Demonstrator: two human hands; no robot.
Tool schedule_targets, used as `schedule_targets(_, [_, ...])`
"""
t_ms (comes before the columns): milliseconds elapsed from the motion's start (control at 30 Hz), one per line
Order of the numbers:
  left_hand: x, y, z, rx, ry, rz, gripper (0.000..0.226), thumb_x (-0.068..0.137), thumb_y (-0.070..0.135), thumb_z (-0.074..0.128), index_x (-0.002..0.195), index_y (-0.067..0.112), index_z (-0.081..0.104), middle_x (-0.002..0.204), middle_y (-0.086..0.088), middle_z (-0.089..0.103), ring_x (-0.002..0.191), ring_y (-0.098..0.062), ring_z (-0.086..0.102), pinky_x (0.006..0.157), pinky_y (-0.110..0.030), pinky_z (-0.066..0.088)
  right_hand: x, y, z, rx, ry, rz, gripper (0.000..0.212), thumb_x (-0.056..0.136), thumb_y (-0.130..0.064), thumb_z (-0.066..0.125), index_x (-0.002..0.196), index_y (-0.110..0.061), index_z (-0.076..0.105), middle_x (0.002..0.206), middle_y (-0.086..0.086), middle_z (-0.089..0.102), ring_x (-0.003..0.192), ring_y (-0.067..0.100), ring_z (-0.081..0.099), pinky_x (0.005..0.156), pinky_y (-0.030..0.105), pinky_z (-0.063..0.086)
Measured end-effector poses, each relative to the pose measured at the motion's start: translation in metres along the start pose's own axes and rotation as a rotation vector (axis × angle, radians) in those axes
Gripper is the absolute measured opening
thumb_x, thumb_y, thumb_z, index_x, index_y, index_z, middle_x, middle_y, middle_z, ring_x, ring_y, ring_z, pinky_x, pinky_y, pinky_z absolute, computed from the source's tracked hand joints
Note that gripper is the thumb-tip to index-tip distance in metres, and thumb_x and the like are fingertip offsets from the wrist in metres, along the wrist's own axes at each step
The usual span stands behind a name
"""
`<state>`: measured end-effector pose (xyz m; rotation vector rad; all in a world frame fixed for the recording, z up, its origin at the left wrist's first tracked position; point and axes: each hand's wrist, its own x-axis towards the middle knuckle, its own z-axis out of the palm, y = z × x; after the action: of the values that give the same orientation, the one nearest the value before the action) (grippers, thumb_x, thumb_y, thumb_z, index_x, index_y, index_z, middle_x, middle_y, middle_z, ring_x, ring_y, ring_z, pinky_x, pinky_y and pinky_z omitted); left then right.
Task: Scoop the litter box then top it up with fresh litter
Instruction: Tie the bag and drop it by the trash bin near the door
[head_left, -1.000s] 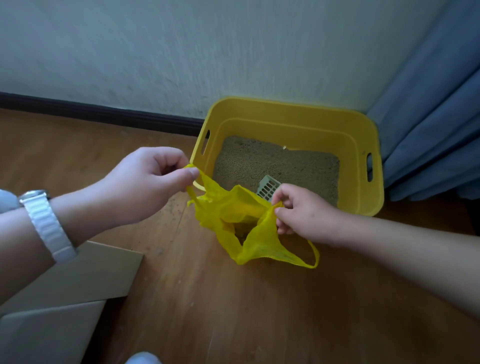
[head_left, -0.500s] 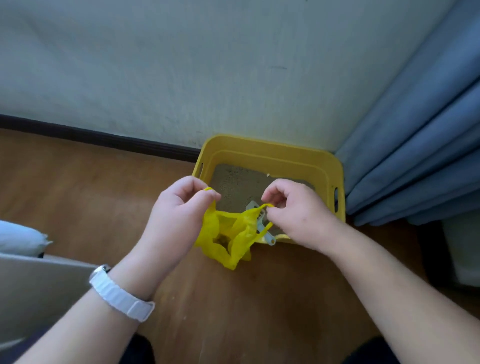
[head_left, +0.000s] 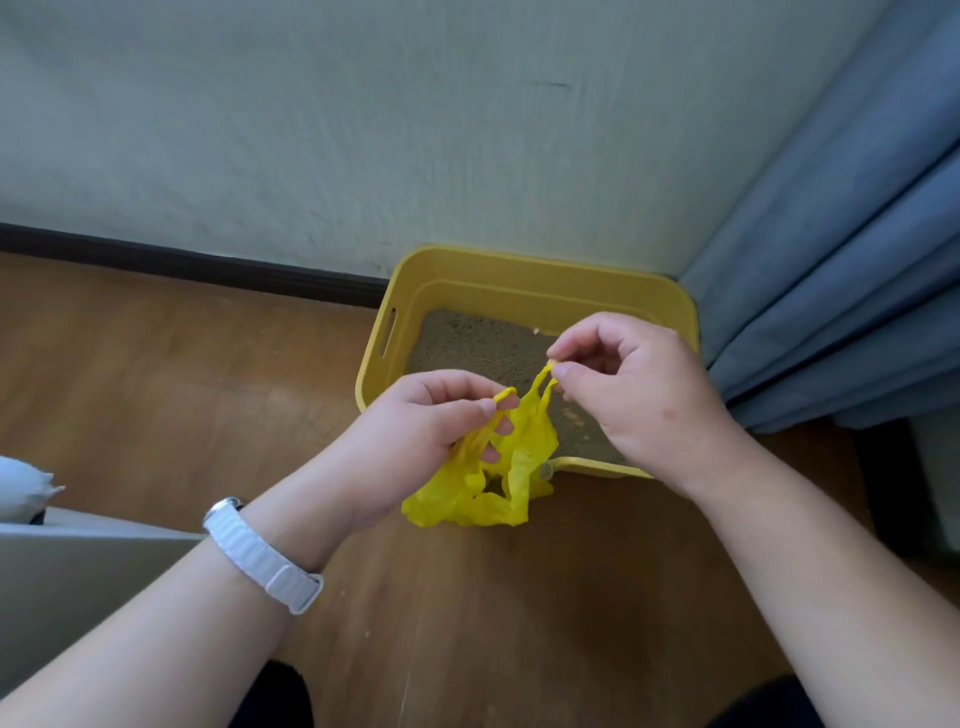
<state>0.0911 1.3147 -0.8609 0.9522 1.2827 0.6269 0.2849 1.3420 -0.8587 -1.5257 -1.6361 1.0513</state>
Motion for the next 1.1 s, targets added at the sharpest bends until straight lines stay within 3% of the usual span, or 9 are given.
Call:
schedule_targets(67, [0.004, 0.0, 0.006, -0.062, -0.028, -0.051, 0.022, 0.097, 0.007, 0.053, 0.097, 0.008, 0.074, 0.096, -0.018, 0.073, 0.083, -0.03, 0.066, 0.086, -0.049, 0.053, -0.003, -0.003, 0.003, 0.005, -0.051, -0.023, 0.024, 0.084, -0.005, 0.067, 0.078, -0.028, 0.068, 0.068, -0.011, 0.065, 0.066, 0.007, 0.063, 0.064, 0.022, 0.05])
schedule_targets(167, [0.008, 0.0, 0.017, -0.156, -0.083, -0.11, 0.026, 0.097, 0.018, 0.051, 0.101, 0.0, 0.07, 0.094, -0.02, 0.07, 0.075, -0.027, 0.064, 0.079, -0.042, 0.051, -0.01, -0.007, 0.007, -0.01, -0.121, -0.043, 0.02, 0.086, -0.003, 0.064, 0.084, -0.022, 0.071, 0.069, -0.015, 0.062, 0.063, -0.002, 0.059, 0.061, 0.009, 0.041])
schedule_targets(300, [0.008, -0.001, 0.026, -0.256, -0.122, -0.268, 0.051, 0.09, 0.042, 0.052, 0.1, -0.006, 0.067, 0.083, -0.02, 0.066, 0.065, -0.027, 0.062, 0.068, -0.034, 0.053, -0.015, -0.005, 0.008, -0.053, -0.113, -0.109, 0.02, 0.086, -0.005, 0.064, 0.087, -0.024, 0.072, 0.078, -0.011, 0.065, 0.07, 0.005, 0.061, 0.064, 0.017, 0.048])
schedule_targets(500, [0.01, -0.003, 0.022, -0.198, -0.004, -0.295, 0.046, 0.094, 0.039, 0.051, 0.068, 0.006, 0.071, 0.074, -0.018, 0.067, 0.058, -0.028, 0.063, 0.059, -0.031, 0.053, -0.011, 0.0, 0.006, -0.097, 0.063, -0.171, 0.016, 0.085, -0.003, 0.065, 0.087, -0.018, 0.071, 0.08, -0.012, 0.065, 0.074, 0.005, 0.059, 0.067, 0.012, 0.046])
schedule_targets(667, [0.007, -0.007, 0.023, -0.219, -0.07, -0.305, 0.059, 0.094, 0.055, 0.044, 0.082, 0.003, 0.071, 0.078, -0.017, 0.068, 0.065, -0.028, 0.065, 0.068, -0.035, 0.052, -0.019, -0.007, 0.016, -0.036, -0.039, -0.174, 0.017, 0.085, -0.004, 0.064, 0.087, -0.019, 0.071, 0.081, -0.007, 0.066, 0.065, 0.009, 0.064, 0.064, 0.023, 0.053])
schedule_targets(800, [0.008, -0.009, 0.021, -0.306, -0.038, -0.249, 0.027, 0.095, 0.022, 0.051, 0.101, 0.003, 0.07, 0.09, -0.021, 0.063, 0.07, -0.026, 0.065, 0.074, -0.038, 0.05, -0.023, -0.012, 0.024, -0.024, -0.183, -0.174, 0.017, 0.084, -0.005, 0.067, 0.085, -0.022, 0.071, 0.079, -0.011, 0.067, 0.067, 0.007, 0.064, 0.066, 0.028, 0.055])
schedule_targets(900, [0.009, -0.011, 0.018, -0.323, 0.009, -0.254, 0.029, 0.096, 0.016, 0.053, 0.109, -0.005, 0.067, 0.085, -0.018, 0.064, 0.068, -0.023, 0.065, 0.081, -0.043, 0.049, -0.022, -0.011, 0.022, 0.021, -0.204, -0.177, 0.019, 0.081, 0.003, 0.066, 0.087, -0.015, 0.07, 0.085, -0.003, 0.064, 0.067, 0.01, 0.066, 0.065, 0.029, 0.056])
schedule_targets(1000, [0.007, -0.009, 0.017, -0.35, 0.062, -0.202, 0.024, 0.099, 0.018, 0.053, 0.098, -0.001, 0.066, 0.074, -0.012, 0.066, 0.061, -0.018, 0.064, 0.072, -0.036, 0.052, -0.019, -0.007, 0.02, -0.06, -0.135, -0.179, 0.011, 0.079, -0.007, 0.071, 0.088, -0.014, 0.069, 0.089, -0.001, 0.06, 0.075, 0.01, 0.061, 0.067, 0.026, 0.052])
schedule_targets(1100, [0.004, -0.008, 0.017, -0.324, 0.09, -0.156, 0.021, 0.098, 0.018, 0.054, 0.089, 0.003, 0.065, 0.067, -0.01, 0.065, 0.055, -0.015, 0.063, 0.062, -0.031, 0.052, -0.016, -0.004, 0.02, -0.127, -0.212, 0.001, 0.008, 0.082, -0.028, 0.072, 0.085, -0.022, 0.068, 0.081, -0.006, 0.066, 0.074, 0.008, 0.06, 0.068, 0.029, 0.051])
